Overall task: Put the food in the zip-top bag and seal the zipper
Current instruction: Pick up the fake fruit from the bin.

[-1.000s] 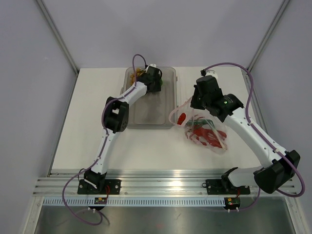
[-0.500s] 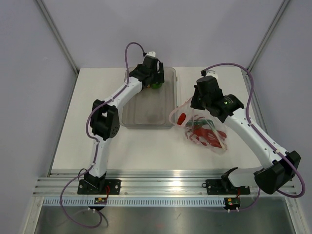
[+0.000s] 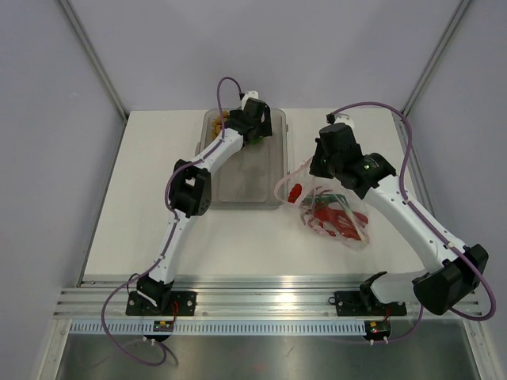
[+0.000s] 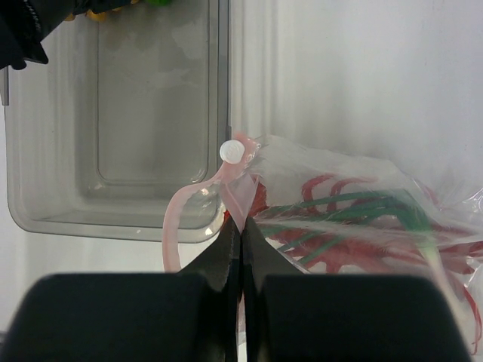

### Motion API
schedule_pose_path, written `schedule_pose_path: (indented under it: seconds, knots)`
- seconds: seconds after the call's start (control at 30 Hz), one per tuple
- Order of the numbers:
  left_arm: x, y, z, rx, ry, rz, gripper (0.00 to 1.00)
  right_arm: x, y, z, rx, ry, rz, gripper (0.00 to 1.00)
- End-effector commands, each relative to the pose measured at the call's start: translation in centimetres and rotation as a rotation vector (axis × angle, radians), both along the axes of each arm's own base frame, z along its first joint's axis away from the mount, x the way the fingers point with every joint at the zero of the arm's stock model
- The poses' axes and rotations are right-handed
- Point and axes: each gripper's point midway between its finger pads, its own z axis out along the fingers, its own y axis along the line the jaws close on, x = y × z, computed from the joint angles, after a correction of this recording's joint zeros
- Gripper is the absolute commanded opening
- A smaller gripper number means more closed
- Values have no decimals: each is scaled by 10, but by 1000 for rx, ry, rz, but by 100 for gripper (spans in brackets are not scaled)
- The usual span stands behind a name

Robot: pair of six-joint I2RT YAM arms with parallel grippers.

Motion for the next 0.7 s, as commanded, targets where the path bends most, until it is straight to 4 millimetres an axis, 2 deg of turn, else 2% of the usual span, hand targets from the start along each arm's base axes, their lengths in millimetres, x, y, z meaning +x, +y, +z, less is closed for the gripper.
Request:
schedule_pose_path:
  seconds: [0.0,0.2,0.23,0.67]
  knots:
    - [26,9,40,-56,-135,121,96,11,3,18,18,-60,0,0]
    - [30,14,22,-70,-125,189,93,14,3,17,5,-59,5,0]
    - [30,15,12,-63,-109,195,92,14,3,17,2,-60,6,0]
    - [34,12,9,-115,-90,173,85,15,4,13,0,-53,9,0]
